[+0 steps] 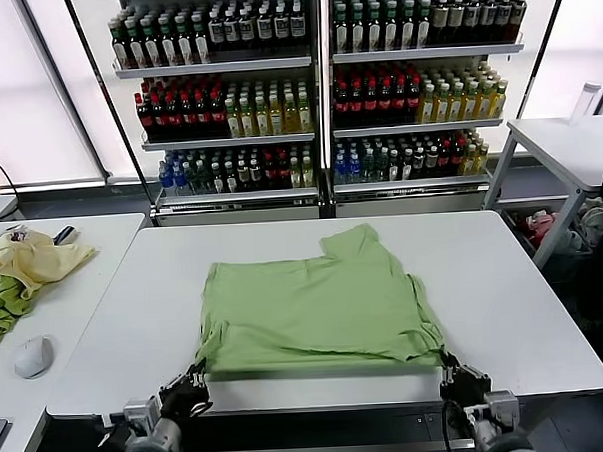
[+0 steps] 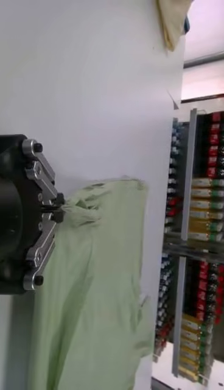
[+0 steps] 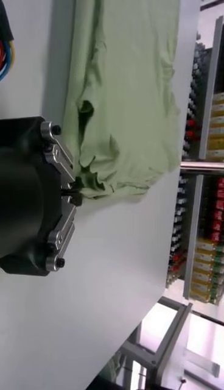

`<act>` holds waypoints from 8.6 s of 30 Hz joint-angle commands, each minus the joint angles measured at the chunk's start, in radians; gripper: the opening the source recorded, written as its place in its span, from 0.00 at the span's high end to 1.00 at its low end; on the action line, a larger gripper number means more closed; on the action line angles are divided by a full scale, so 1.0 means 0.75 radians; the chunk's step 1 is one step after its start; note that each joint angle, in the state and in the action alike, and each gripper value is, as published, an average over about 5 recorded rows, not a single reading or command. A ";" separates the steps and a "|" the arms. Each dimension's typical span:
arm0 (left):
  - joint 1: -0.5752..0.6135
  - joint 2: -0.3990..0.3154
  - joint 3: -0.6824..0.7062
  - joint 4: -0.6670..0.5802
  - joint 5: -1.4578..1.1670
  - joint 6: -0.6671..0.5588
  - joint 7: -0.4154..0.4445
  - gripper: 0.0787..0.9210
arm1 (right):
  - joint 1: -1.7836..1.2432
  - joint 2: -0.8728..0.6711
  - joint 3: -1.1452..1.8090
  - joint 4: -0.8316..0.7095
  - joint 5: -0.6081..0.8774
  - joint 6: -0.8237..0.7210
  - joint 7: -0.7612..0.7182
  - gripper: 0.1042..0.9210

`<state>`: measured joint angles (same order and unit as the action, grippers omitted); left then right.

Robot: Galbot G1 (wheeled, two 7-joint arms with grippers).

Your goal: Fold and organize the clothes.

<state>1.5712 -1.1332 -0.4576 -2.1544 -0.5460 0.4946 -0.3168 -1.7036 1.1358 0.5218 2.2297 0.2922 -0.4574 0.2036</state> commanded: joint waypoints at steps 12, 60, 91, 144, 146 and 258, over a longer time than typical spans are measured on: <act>0.000 0.144 -0.099 -0.112 -0.050 -0.056 -0.043 0.39 | 0.210 -0.085 0.068 0.101 0.130 0.032 -0.017 0.47; -1.206 0.083 0.519 1.012 -0.298 0.011 -0.040 0.12 | 1.828 0.377 -0.552 -1.821 0.228 -0.067 0.000 0.12; -1.160 0.090 0.515 0.988 -0.337 -0.057 0.061 0.86 | 1.768 0.341 -0.583 -1.714 0.266 -0.035 -0.092 0.85; -0.516 0.302 0.283 0.374 -0.186 -0.094 0.109 0.98 | 0.694 0.044 -0.195 -0.459 0.361 -0.090 0.027 0.98; -0.519 0.294 0.286 0.380 -0.161 -0.092 0.110 0.96 | 0.704 0.051 -0.208 -0.472 0.347 -0.109 0.031 0.98; -0.706 -0.247 0.491 0.347 -0.195 -0.073 -0.070 0.94 | 0.615 -0.011 -0.182 -0.331 0.273 -0.031 0.018 0.12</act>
<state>1.1187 -1.2603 -0.2252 -1.9995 -0.8407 0.4217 -0.3789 -1.2434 1.1272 0.3847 1.9827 0.4966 -0.4810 0.2173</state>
